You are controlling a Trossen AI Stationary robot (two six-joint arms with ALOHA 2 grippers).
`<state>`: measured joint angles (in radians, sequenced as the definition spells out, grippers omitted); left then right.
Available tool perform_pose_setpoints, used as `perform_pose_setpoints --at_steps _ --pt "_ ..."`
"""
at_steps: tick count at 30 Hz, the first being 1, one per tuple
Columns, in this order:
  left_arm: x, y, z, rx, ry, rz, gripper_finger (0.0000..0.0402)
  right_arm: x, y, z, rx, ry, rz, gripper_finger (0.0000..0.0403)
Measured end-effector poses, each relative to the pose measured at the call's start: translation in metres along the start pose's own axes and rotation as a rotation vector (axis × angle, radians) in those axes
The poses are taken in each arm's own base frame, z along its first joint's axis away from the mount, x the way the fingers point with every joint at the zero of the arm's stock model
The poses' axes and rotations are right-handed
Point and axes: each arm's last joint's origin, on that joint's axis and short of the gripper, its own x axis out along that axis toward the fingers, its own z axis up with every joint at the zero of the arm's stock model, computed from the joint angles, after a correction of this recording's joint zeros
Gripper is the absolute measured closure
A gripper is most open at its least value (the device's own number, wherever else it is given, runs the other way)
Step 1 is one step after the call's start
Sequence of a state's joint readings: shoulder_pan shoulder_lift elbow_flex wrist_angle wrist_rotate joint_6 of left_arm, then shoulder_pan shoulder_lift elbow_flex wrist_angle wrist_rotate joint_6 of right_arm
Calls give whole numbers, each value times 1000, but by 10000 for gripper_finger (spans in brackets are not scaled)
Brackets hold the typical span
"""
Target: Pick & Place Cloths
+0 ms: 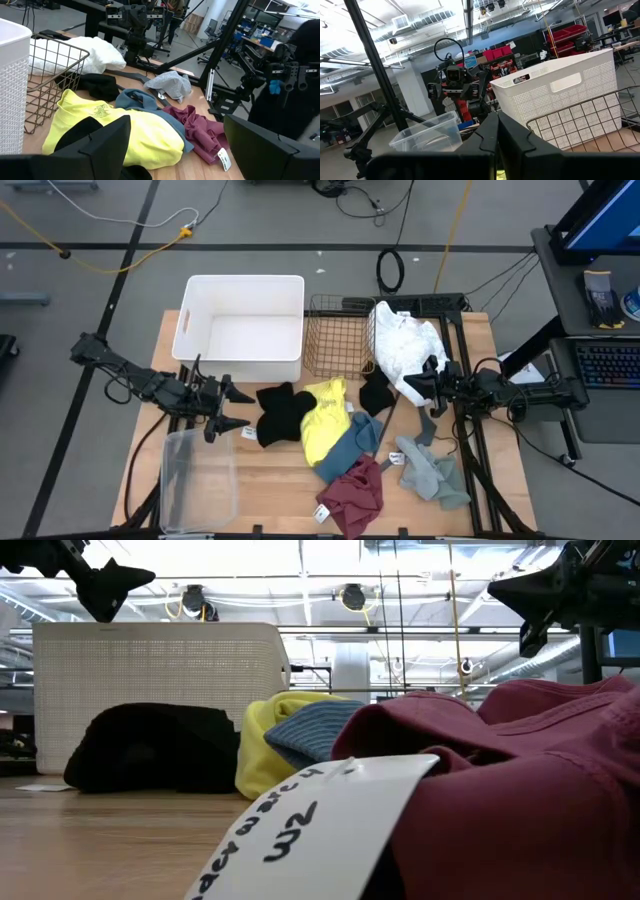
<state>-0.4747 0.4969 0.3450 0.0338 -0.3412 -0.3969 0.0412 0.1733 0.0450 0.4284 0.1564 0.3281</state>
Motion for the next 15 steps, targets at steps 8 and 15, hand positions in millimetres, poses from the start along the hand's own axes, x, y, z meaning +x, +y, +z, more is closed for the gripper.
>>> perform_pose_setpoints --at_steps 8,15 --pt "0 0 0 0 0 0 78 0 0 0 0 0 0 399" --pt "0 0 0 0 0 0 78 0 1 2 187 -17 6 399"
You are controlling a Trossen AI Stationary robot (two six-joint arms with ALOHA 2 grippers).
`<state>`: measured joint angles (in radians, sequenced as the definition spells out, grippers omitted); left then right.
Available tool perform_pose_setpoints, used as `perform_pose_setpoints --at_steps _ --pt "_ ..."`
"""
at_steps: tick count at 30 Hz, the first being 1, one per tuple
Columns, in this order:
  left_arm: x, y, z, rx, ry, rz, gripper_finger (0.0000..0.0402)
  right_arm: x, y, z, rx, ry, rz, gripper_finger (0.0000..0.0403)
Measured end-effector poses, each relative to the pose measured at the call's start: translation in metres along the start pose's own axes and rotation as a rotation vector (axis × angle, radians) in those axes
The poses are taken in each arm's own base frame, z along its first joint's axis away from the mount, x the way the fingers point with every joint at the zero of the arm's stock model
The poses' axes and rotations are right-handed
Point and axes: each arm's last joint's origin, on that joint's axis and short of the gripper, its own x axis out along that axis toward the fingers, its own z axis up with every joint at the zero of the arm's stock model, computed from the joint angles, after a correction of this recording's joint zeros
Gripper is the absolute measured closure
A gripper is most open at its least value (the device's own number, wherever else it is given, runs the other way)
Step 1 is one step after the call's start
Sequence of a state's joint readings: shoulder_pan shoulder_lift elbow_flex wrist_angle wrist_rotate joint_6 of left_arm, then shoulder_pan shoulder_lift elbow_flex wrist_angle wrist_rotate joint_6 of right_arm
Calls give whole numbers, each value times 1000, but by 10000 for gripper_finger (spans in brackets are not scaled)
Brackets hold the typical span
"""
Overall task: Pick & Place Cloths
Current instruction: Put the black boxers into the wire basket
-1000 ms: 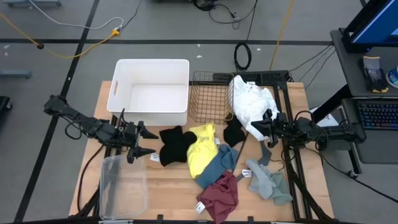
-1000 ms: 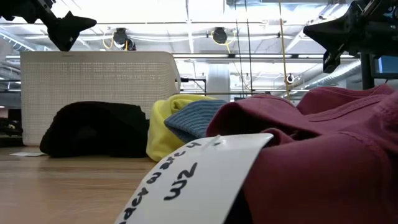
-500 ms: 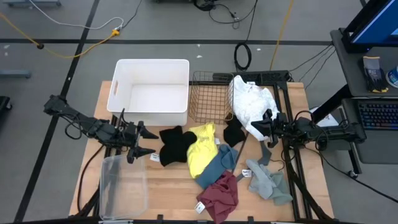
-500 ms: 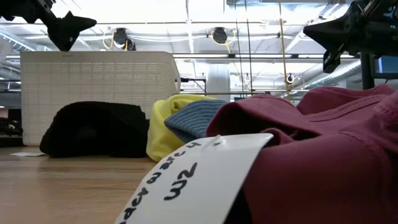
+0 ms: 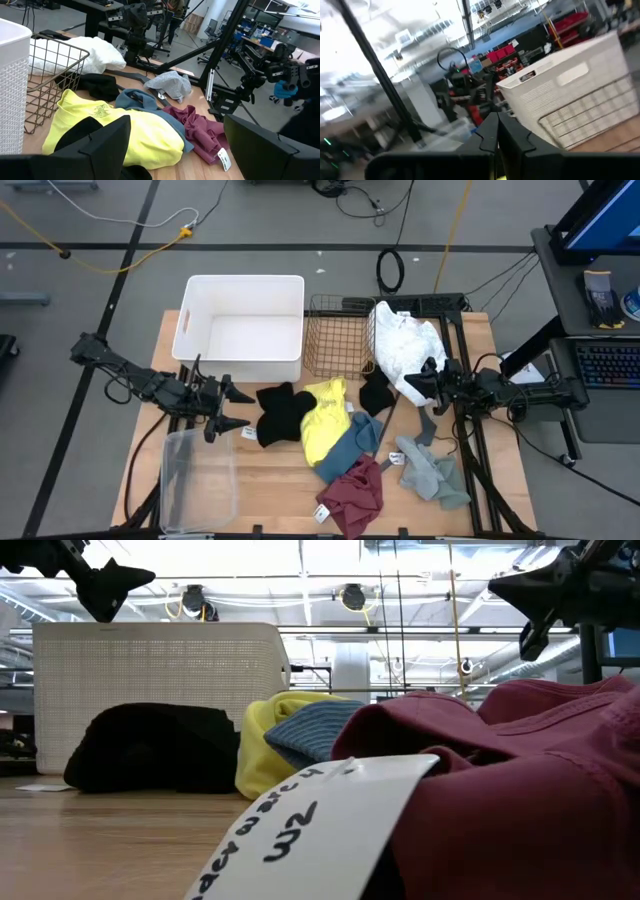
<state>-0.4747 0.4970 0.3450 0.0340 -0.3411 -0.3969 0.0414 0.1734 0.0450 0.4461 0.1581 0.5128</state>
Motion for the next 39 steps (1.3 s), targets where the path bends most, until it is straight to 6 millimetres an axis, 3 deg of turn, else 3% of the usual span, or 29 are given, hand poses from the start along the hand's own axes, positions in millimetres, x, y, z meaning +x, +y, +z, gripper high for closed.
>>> perform_pose_setpoints --at_steps 4,18,24,33,39 --pt "0 0 0 0 0 0 78 0 0 0 100 2 0 399" --pt "0 0 1 77 -17 19 78 0 0 0 186 2 0 399" --pt "-1 0 13 -84 -172 103 78 0 0 0 182 2 0 399" --pt "-8 -2 37 -175 -447 190 78 0 0 0 182 2 0 399" --pt "-11 -5 47 -195 -518 169 78 0 0 0 176 2 0 399"
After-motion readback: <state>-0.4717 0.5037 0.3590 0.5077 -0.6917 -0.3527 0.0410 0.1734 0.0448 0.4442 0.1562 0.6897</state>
